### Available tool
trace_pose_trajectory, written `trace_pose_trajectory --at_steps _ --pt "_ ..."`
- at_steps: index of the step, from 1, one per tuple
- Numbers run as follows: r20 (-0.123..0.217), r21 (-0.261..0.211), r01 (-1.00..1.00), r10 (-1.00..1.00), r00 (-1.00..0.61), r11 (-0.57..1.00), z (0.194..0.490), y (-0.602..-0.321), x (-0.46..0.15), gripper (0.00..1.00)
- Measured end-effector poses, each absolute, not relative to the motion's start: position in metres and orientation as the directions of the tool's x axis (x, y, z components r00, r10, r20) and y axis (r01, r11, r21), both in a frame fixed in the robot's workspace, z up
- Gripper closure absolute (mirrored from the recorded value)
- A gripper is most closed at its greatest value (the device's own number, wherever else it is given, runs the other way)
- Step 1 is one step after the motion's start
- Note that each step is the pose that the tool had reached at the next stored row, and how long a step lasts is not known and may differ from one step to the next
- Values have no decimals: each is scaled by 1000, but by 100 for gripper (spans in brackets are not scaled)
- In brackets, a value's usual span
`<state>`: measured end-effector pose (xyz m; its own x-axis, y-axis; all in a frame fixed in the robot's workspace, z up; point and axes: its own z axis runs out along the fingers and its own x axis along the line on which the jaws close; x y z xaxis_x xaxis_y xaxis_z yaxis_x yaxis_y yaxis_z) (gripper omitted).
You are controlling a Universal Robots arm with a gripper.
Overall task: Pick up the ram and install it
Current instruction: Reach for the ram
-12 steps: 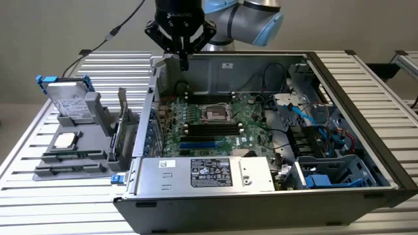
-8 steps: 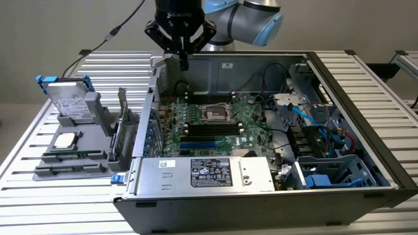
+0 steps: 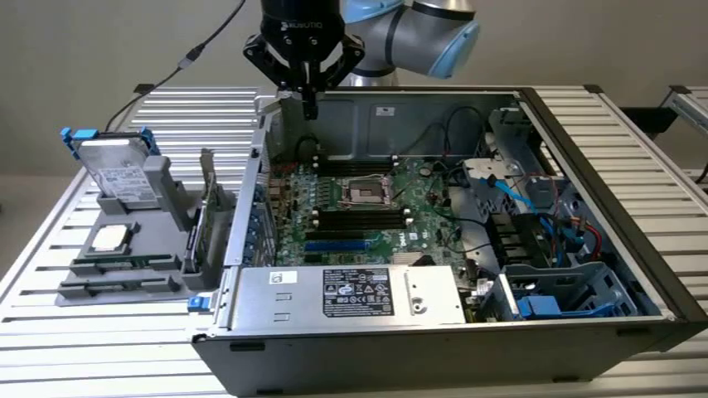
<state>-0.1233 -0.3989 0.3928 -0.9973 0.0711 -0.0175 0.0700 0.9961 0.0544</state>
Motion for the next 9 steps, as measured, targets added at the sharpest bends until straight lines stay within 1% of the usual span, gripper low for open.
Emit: trace_pose_trajectory --at_steps 9 --pt "-16 54 70 71 -997 996 392 -399 -164 90"
